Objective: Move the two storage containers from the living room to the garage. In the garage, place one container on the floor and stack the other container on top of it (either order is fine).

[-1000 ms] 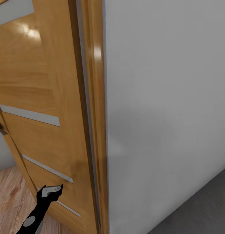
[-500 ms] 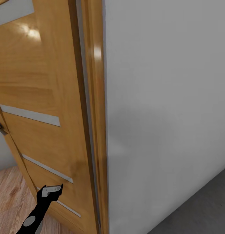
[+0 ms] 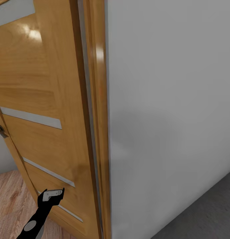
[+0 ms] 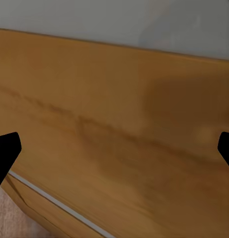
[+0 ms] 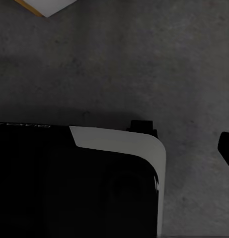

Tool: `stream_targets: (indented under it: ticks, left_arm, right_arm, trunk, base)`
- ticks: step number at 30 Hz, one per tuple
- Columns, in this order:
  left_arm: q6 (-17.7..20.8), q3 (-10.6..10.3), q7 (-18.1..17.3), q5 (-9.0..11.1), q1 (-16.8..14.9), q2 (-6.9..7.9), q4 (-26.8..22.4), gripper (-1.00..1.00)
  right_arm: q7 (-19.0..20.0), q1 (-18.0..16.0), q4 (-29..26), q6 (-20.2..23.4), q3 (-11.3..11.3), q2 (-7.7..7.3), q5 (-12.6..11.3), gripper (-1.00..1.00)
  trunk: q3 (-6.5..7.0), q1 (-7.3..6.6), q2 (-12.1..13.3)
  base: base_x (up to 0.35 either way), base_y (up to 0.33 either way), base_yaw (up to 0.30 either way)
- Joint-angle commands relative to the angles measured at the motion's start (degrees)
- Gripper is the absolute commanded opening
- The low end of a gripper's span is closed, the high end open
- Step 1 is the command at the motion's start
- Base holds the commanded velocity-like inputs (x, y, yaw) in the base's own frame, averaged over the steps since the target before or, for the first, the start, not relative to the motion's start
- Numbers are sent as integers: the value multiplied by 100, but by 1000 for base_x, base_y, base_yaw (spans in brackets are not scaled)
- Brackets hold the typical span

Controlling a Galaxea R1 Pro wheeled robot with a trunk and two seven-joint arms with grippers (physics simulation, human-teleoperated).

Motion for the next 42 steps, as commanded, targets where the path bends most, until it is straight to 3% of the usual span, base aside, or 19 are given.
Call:
stream_targets:
  ticks: [1,31,42]
  left_arm:
    - [-5,21,-51,11,-8,-5,-92,100]
    - [-5,21,-51,11,-8,77,-92,100]
    - [-4,21,-51,11,-8,79,-92,100]
  right_arm:
    - [31,-4,30,-15,-32,0,1,100]
    - [27,-4,412,-14,-35,-27,-17,100]
    - [26,-4,413,-14,-35,-23,-17,100]
  trunk:
    - [-5,0,-4]
    - [-5,0,-4]
    - [-5,0,-4]
  base:
    - [0,0,0]
    - [0,0,0]
    - [135,0,0]
